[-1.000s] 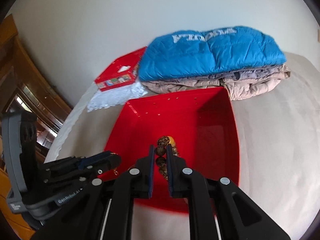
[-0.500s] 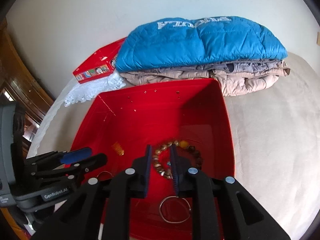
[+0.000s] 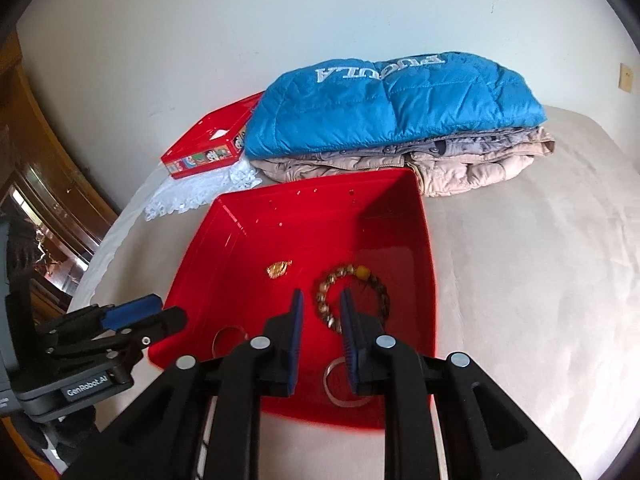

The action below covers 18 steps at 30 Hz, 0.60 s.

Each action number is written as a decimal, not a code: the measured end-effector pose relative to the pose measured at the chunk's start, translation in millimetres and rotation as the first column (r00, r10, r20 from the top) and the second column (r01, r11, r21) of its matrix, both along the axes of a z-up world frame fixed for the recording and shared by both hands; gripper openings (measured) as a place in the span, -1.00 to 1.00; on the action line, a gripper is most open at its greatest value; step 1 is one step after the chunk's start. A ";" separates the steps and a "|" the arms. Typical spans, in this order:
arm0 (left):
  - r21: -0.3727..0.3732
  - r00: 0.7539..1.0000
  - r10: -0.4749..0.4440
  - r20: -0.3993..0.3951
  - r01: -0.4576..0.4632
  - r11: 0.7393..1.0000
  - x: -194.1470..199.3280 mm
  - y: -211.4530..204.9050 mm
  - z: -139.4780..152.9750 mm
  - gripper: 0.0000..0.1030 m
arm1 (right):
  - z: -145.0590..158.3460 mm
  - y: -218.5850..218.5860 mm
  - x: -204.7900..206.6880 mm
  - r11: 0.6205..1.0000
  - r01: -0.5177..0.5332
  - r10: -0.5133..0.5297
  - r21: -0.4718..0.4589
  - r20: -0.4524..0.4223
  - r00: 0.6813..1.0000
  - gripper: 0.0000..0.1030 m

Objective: Organize jewelry
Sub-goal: 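Move the left tool to the silver watch and grasp it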

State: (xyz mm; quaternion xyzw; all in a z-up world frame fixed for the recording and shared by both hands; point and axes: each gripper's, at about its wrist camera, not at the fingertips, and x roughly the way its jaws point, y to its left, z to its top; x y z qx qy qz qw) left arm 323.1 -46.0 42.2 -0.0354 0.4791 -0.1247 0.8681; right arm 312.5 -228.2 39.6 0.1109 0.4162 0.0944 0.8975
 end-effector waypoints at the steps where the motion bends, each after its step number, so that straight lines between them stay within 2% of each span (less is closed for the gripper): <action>1: 0.001 1.000 -0.004 -0.006 0.004 1.000 -6.1 0.6 0.8 -0.09 | 1.5 -0.5 -5.9 1.000 -0.002 0.002 0.003 0.000 1.000 -0.63; 7: 0.071 0.999 -0.037 -0.007 0.038 0.997 -66.9 6.6 0.0 -0.09 | 9.0 -4.0 -58.0 1.000 -0.019 0.019 0.007 -0.013 1.000 -0.63; 11: 0.071 0.993 -0.095 -0.071 0.100 0.992 -105.3 12.2 -18.3 -0.09 | -9.6 -4.8 -100.2 0.999 -0.041 0.039 -0.017 -0.088 0.995 -0.63; 15: 0.074 0.984 -0.126 -0.129 0.136 0.988 -140.0 17.5 -45.3 -0.08 | -35.9 -12.1 -136.2 0.999 -0.046 0.047 0.010 -0.192 0.980 -0.63; 18: 0.080 0.978 -0.142 -0.154 0.156 0.985 -160.6 18.2 -62.0 0.11 | -48.2 -14.8 -162.6 0.999 -0.049 0.048 0.004 -0.237 0.970 -0.63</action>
